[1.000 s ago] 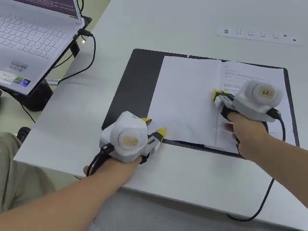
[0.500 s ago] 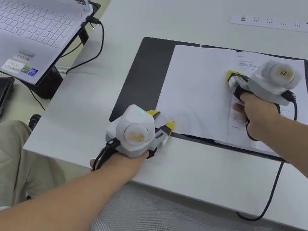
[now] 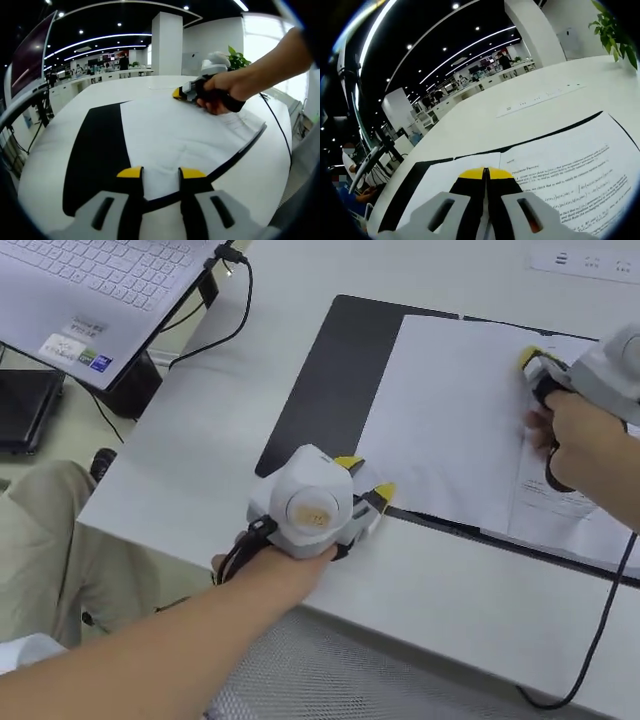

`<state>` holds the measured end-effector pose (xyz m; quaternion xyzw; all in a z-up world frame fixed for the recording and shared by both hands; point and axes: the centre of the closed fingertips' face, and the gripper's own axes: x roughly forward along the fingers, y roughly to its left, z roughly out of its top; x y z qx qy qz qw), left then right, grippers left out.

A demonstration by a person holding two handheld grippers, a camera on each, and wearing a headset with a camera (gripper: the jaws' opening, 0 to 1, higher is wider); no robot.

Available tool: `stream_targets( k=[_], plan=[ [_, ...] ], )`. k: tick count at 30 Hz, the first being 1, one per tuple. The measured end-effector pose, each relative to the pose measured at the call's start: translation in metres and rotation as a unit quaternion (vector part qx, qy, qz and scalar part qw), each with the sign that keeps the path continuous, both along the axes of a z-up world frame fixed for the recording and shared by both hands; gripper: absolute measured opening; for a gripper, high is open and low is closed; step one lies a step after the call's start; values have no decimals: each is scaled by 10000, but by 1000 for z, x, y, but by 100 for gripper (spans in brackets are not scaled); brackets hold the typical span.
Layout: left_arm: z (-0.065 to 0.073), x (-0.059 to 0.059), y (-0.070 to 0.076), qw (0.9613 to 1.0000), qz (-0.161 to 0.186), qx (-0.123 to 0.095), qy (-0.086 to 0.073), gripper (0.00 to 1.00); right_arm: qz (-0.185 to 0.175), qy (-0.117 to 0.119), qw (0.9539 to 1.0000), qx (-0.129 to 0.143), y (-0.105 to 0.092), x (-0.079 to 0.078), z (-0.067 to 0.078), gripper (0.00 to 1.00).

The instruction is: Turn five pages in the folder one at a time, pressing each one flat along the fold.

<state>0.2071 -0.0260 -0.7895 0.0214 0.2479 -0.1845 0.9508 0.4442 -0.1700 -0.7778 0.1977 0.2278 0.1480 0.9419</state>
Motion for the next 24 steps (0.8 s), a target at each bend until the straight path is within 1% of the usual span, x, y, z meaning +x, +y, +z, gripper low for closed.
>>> stream_targets(
  k=[3,7,10,14,16,19,20,24],
  plan=[
    [0,0,0,10000,-4,5,4,26,24,-36,10000,-83,1,9,-1,0],
    [0,0,0,10000,5,-6,8,26,130,-23,9995,-274,1,20,-3,0],
    [0,0,0,10000,10,-11,13,26,142,30,9995,-267,2,25,-4,0],
    [0,0,0,10000,14,-14,14,26,220,7,9992,-334,5,21,-5,0],
    [0,0,0,10000,12,-13,14,26,237,1,9992,-315,4,15,-5,0],
    [-1,1,0,10000,12,-14,14,26,366,-87,9986,-360,3,9,-5,0],
    [-1,1,0,10000,13,-16,14,26,380,-85,9987,-340,4,4,-5,0],
    [-1,1,0,10000,15,-19,10,26,409,-51,9987,-289,3,-1,-5,0]
  ],
)
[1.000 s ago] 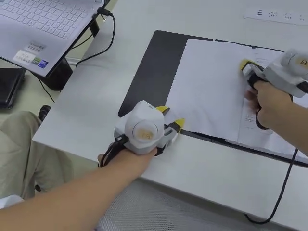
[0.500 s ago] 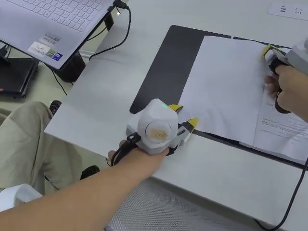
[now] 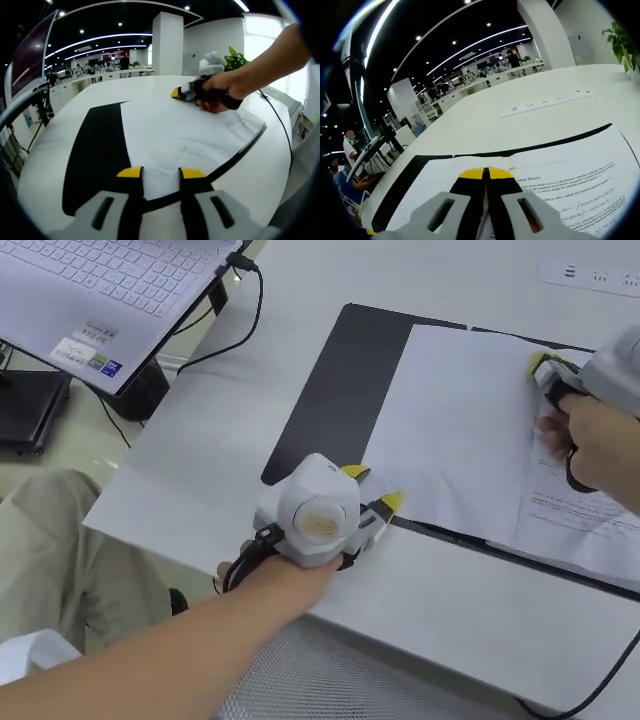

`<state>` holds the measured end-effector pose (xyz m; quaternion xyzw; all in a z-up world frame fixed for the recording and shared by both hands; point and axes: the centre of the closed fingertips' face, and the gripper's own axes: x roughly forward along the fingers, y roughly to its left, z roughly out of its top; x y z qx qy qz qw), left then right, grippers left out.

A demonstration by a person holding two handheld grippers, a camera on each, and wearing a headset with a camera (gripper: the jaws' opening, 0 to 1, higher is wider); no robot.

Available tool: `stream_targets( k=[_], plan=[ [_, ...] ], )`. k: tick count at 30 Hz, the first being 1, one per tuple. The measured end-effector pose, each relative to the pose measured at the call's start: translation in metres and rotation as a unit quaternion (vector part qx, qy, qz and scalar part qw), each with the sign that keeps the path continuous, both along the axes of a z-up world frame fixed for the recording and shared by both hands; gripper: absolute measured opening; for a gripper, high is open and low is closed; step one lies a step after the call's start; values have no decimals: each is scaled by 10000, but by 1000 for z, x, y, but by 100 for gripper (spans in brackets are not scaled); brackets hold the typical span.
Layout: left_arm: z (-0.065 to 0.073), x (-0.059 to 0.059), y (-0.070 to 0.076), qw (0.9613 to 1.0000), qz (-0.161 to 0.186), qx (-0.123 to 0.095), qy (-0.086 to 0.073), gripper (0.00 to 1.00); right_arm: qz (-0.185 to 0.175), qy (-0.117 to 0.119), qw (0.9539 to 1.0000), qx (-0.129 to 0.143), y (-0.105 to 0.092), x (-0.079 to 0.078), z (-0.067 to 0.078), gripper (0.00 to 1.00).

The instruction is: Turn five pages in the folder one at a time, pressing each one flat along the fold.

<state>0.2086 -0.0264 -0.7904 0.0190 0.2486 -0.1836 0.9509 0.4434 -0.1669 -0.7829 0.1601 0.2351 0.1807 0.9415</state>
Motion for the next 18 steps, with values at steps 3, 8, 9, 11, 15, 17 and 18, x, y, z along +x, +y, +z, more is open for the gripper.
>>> stream_targets(
  k=[3,8,9,11,15,17,18],
  plan=[
    [0,0,0,10000,3,-5,-2,26,27,13,10000,-5,4,-16,7,0],
    [0,0,0,10000,9,-6,4,26,30,74,10000,55,6,-30,9,0],
    [0,0,0,10000,9,-5,6,26,32,90,9999,84,7,-35,11,0],
    [0,0,0,10000,6,-2,3,26,51,128,9998,125,6,-38,10,0],
    [0,0,0,10000,8,1,19,26,128,183,9996,148,7,-53,9,0],
    [0,0,0,10000,10,0,18,26,139,198,9995,183,7,-58,8,0],
    [0,0,0,10000,10,-1,18,26,117,201,9995,226,5,-62,7,0]
  ],
)
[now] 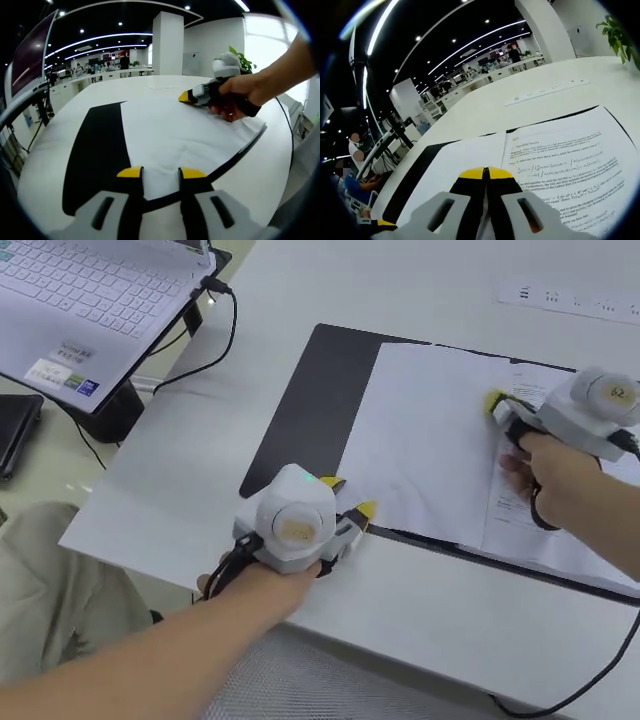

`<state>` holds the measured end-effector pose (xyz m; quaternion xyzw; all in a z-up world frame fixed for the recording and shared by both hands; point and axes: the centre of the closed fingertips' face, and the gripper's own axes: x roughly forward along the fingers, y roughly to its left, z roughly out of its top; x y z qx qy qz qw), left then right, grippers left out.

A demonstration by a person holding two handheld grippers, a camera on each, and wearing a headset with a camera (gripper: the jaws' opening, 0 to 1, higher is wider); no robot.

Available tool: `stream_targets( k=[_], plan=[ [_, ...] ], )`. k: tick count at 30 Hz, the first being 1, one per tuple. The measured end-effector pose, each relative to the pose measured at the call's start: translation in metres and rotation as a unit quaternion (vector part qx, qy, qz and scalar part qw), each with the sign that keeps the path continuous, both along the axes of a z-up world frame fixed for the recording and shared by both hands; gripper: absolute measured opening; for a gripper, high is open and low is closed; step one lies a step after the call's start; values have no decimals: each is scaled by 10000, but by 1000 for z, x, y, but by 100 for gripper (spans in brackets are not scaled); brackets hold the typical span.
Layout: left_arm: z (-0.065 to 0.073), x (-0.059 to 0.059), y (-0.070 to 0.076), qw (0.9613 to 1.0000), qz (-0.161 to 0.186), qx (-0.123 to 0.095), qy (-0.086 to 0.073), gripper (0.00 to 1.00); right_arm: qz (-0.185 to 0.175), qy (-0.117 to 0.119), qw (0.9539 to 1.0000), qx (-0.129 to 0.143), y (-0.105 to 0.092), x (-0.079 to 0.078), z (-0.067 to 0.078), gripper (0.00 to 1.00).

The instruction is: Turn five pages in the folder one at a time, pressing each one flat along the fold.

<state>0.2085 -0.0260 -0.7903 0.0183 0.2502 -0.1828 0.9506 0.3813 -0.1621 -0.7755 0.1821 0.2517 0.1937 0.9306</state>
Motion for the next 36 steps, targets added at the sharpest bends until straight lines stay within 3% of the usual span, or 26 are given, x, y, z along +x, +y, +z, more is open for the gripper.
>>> stream_targets(
  k=[13,21,36],
  plan=[
    [-1,0,0,10000,4,-2,-1,26,30,102,9997,224,-1,-45,11,0],
    [-2,0,0,10000,-4,7,-25,26,20,143,9995,286,-1,-65,14,0],
    [-1,0,0,10000,-31,25,-72,26,223,311,9982,460,4,-112,7,0]
  ],
)
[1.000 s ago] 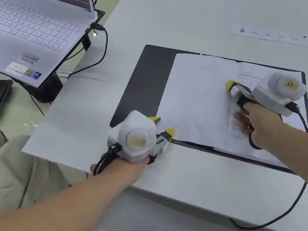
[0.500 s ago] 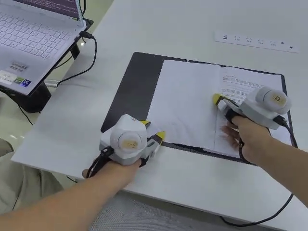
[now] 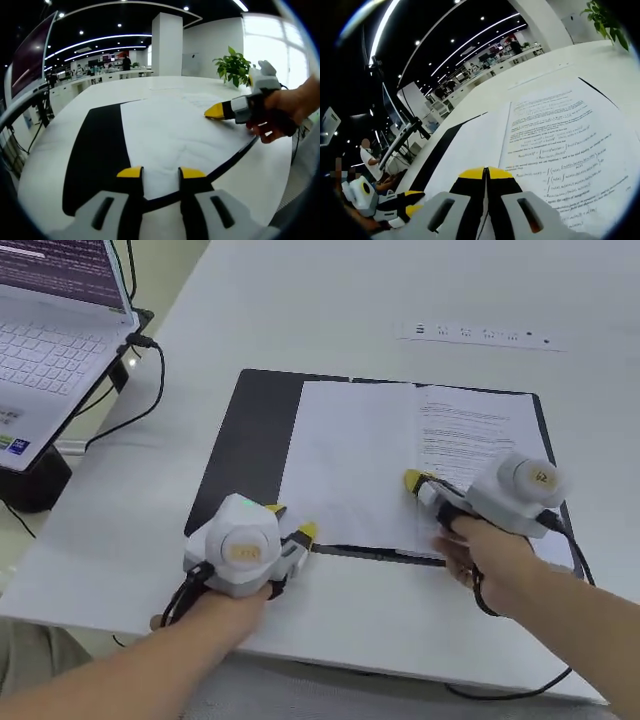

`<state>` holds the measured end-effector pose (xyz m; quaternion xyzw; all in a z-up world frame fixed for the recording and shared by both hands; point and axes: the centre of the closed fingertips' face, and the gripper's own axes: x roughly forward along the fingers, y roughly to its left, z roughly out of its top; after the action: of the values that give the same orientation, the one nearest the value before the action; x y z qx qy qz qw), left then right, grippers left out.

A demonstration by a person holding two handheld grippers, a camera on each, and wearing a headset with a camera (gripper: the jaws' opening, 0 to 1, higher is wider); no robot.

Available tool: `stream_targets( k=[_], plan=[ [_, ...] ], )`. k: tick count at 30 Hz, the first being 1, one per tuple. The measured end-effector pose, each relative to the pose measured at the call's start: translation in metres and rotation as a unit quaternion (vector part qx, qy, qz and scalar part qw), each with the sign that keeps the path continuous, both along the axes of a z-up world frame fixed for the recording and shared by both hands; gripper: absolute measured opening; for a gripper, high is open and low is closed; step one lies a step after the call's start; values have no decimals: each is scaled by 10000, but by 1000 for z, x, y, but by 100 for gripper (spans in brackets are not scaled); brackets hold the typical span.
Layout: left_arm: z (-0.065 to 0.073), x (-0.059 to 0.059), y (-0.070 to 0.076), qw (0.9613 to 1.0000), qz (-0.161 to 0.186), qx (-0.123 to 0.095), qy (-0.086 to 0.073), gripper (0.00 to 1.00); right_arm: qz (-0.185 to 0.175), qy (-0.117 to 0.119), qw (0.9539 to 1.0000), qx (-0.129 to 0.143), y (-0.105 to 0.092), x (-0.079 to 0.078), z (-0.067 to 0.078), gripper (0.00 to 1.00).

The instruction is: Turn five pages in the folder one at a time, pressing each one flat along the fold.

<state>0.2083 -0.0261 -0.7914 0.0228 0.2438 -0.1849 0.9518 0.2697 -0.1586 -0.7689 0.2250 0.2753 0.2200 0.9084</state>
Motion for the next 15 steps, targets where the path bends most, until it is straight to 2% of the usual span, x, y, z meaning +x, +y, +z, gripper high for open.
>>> stream_targets(
  k=[1,2,5,15],
  plan=[
    [0,0,0,10000,-2,1,-2,26,92,75,9999,-32,2,-6,-2,0],
    [0,0,0,10000,-2,-1,-7,26,152,53,9998,-65,3,-12,-3,0],
    [1,-1,0,10000,-6,-1,-17,26,240,73,9996,-94,2,-17,-6,0],
    [3,-2,0,10000,-26,23,-19,26,328,303,9990,-100,-2,-52,-12,0]
  ],
)
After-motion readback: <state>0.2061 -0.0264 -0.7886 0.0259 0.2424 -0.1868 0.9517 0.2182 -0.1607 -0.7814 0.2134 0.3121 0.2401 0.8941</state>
